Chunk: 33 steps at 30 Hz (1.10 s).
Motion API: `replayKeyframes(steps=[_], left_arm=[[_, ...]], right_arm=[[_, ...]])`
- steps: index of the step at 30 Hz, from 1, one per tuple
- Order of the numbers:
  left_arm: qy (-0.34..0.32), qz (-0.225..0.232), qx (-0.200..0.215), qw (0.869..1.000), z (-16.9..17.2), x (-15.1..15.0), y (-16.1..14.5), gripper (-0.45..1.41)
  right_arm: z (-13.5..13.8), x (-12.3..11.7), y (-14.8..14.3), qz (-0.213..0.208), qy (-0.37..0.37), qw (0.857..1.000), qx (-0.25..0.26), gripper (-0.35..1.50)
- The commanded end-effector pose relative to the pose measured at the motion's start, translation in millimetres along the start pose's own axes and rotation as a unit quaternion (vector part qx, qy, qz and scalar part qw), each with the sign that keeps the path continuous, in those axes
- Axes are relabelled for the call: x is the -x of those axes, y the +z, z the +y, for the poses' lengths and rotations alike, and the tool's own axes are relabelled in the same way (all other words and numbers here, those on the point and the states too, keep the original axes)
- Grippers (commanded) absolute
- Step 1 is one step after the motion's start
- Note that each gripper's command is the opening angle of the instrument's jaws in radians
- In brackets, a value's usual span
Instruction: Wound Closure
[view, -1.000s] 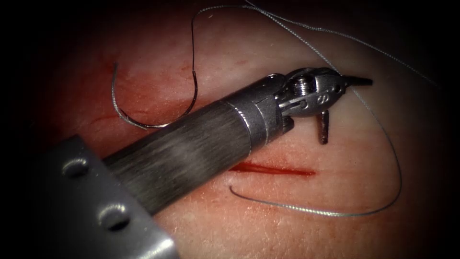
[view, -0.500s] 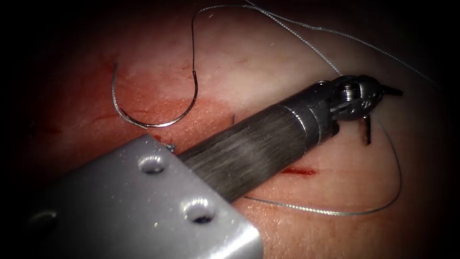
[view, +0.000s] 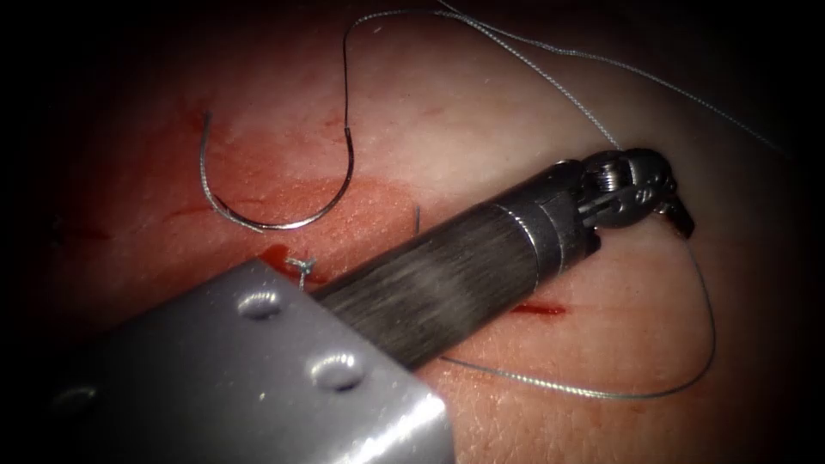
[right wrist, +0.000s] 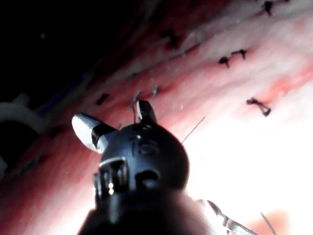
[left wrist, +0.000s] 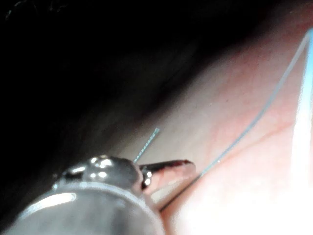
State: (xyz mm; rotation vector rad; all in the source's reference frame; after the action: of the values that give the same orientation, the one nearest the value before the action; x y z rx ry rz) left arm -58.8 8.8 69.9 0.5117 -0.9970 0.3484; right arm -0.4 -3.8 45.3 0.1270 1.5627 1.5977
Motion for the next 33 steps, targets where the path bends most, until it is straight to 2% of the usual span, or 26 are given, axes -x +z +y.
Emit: replayKeyframes(steps=[1,4,5,7,8,9,11,13,17,21,24,25,26,27,28,33], left_arm=[[-0.003,0.002,0.014,1.000,0.8,0.7,-1.5,-0.45],[-0.003,0.001,0.030,1.000,0.4,0.6,-4.6,-0.45],[0.021,0.027,0.026,0.999,0.3,0.3,-5.6,-0.45],[0.066,0.032,0.015,0.997,0.5,0.4,-5.3,0.54],[0.066,0.031,0.012,0.997,0.6,0.4,-5.2,0.69],[0.071,0.031,0.013,0.997,0.6,0.7,-4.9,0.76],[0.098,0.035,0.014,0.994,0.7,1.5,-3.9,0.76],[0.124,0.038,0.011,0.992,1.1,2.0,-3.0,0.89],[0.152,0.050,-0.009,0.987,1.6,2.9,-1.0,0.88],[0.168,0.071,-0.027,0.983,2.0,2.7,0.1,0.74],[0.167,0.098,-0.051,0.980,1.3,1.5,1.6,0.63],[0.168,0.101,-0.057,0.979,1.1,1.1,1.9,0.32],[0.156,0.101,-0.064,0.981,0.5,0.6,2.2,-0.21],[0.148,0.101,-0.064,0.982,0.4,0.5,2.2,-0.45],[0.124,0.098,-0.070,0.985,0.0,0.3,2.0,-0.45],[0.091,0.093,-0.075,0.989,0.0,0.7,1.1,-0.45]], right_arm=[[-0.7,-0.8,0.9,0.003,-0.001,1.000,-0.004,1.01],[-0.8,-0.7,0.8,0.003,-0.001,1.000,-0.004,1.01],[-0.8,-0.7,0.9,0.002,-0.001,1.000,-0.005,1.01],[-0.8,-0.5,0.9,0.002,-0.001,1.000,-0.006,1.03],[-0.9,-0.4,1.0,0.002,-0.001,1.000,-0.006,1.03],[-1.0,-0.3,1.0,0.000,-0.001,1.000,-0.008,1.05],[-1.1,-0.2,1.1,-0.001,0.002,1.000,-0.010,1.05],[-1.1,-0.1,1.1,-0.001,0.002,1.000,-0.011,1.05],[-1.1,-0.1,1.0,-0.002,0.002,1.000,-0.012,1.06],[-1.1,-0.2,1.0,-0.002,0.002,1.000,-0.012,1.06],[-1.2,-0.2,0.9,-0.002,0.002,1.000,-0.012,1.06],[-1.2,-0.2,0.9,-0.002,0.002,1.000,-0.012,1.06],[-1.3,-0.2,0.9,-0.003,0.005,1.000,-0.012,1.06],[-1.3,-0.2,0.9,-0.003,0.005,1.000,-0.012,1.06],[-1.2,-0.2,0.9,-0.003,0.005,1.000,-0.012,1.06],[-1.2,-0.2,0.9,-0.003,0.005,1.000,-0.012,1.05]])
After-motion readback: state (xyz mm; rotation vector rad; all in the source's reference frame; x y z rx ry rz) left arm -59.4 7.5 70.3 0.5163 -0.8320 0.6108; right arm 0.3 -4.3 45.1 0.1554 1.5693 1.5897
